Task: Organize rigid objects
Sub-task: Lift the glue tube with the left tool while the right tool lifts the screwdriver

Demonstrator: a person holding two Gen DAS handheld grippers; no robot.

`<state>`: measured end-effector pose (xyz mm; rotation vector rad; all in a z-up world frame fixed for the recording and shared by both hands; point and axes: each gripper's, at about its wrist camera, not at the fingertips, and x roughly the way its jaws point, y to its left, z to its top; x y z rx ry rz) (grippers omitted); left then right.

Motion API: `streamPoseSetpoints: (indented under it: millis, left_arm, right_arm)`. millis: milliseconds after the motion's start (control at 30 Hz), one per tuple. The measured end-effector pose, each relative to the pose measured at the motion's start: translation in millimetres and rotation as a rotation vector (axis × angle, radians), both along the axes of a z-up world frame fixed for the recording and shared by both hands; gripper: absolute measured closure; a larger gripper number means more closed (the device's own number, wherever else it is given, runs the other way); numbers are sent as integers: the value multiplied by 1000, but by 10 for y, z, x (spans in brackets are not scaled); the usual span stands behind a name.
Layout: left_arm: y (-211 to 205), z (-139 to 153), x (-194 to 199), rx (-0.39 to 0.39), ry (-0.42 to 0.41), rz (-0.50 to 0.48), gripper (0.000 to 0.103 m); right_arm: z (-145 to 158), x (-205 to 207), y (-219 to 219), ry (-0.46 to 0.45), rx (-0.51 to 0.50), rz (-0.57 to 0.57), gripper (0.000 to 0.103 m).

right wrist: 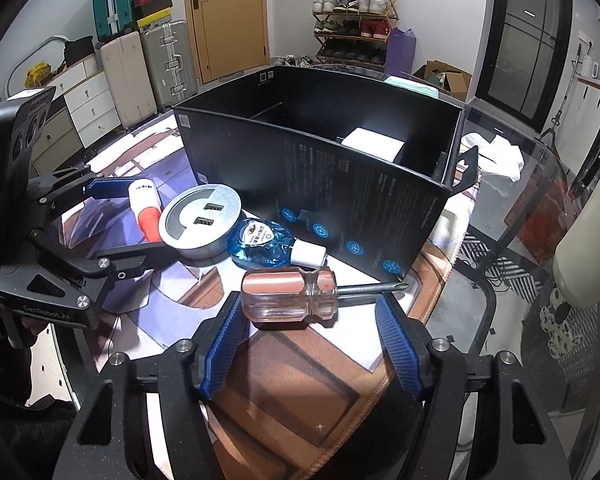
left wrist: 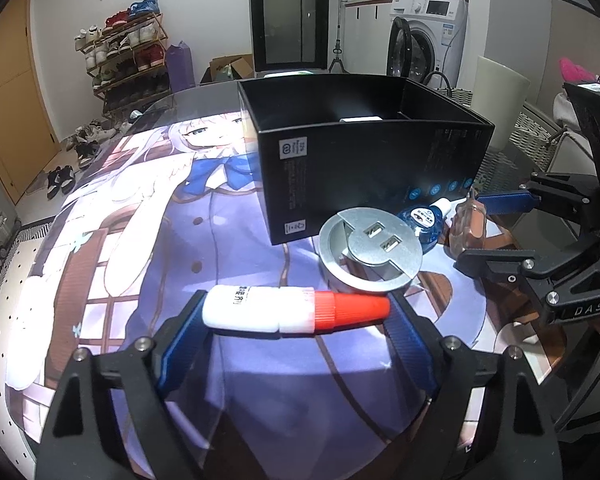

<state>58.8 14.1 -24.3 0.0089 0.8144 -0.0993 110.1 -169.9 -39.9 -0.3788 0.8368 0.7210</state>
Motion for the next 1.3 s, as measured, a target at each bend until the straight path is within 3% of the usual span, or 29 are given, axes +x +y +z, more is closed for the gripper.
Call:
streamPoseSetpoints:
  millis: [233,300,700,800,900,1300]
  left_arm:
    - [14,-3,6,-2,0,-1,17]
    - [19,-4,8,-2,0,-1,17]
    - [13,-4,5,-2,0,-1,17]
    - [12,-2,5,-1,-1,-1,17]
    - [12,-3,4,-2,-1,0,17]
    - [-9,7,-14,10,-24,-17,18]
  right_arm:
    - [4,11,-7,2,2,8,34]
    - [-1,35,-28,-1,-10,-5,25]
    - [-20,330,-50,38,-22,-37,8]
    - [-21,325,-34,26,-18,-39,8]
    - [2,289,-22,15,-17,-18,17]
    - [34,138,-3,-16,-33,-3,17]
